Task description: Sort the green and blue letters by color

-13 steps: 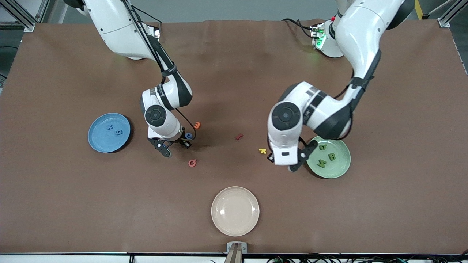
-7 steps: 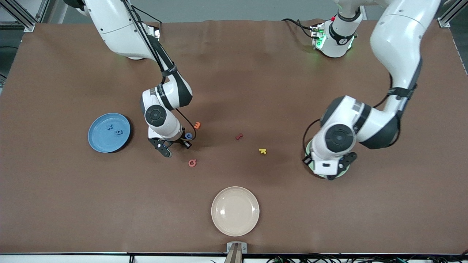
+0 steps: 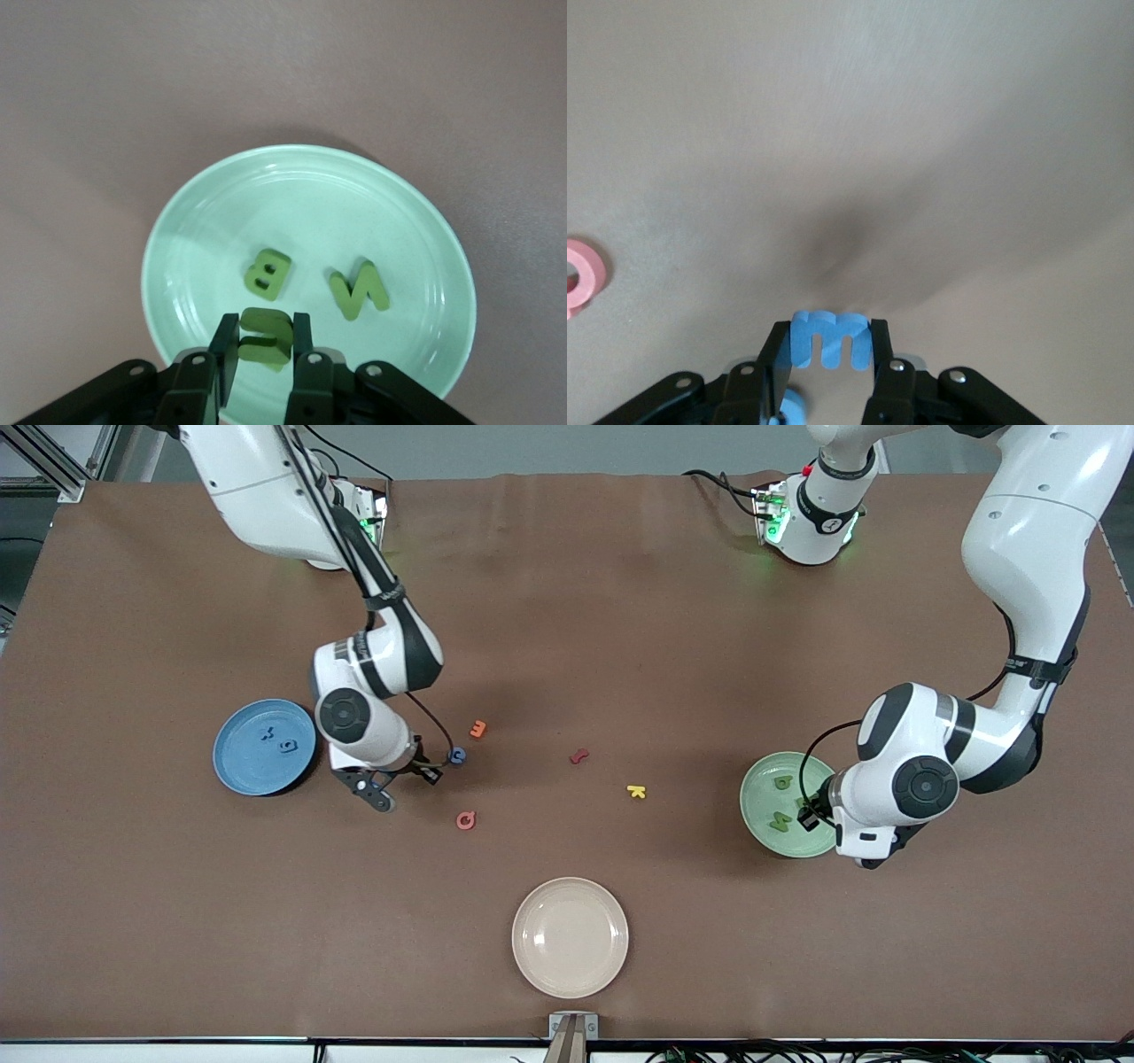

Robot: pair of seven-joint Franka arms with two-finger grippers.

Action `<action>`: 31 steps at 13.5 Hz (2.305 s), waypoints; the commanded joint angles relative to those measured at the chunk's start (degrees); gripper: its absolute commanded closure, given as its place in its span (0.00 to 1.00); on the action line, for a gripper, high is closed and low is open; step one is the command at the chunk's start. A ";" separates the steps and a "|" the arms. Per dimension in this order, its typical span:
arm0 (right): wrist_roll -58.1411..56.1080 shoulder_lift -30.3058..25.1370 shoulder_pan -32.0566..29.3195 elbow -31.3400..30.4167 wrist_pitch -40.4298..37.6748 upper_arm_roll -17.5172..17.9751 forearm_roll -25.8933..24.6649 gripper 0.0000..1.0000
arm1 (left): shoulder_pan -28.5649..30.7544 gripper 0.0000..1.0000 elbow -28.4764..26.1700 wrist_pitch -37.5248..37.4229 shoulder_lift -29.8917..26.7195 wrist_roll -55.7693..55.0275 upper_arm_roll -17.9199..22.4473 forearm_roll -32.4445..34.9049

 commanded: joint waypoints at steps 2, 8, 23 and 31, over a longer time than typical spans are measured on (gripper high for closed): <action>-16.33 -9.93 -7.63 -7.08 -3.78 0.60 -0.10 0.88 | 1.41 0.97 -1.74 3.54 0.93 0.53 -0.46 2.42; -41.22 -12.23 -20.55 -9.02 -6.25 0.51 -5.36 0.88 | 1.67 0.83 -1.83 4.51 3.13 0.53 0.15 5.50; -58.74 -5.47 -33.05 -9.02 3.24 0.69 -9.42 0.86 | 0.61 0.00 3.00 3.55 -5.38 4.90 -3.80 5.68; -58.66 -4.41 -32.96 -9.81 4.91 0.69 -9.33 0.81 | 1.32 0.00 3.88 -6.36 -20.93 19.25 -4.94 4.62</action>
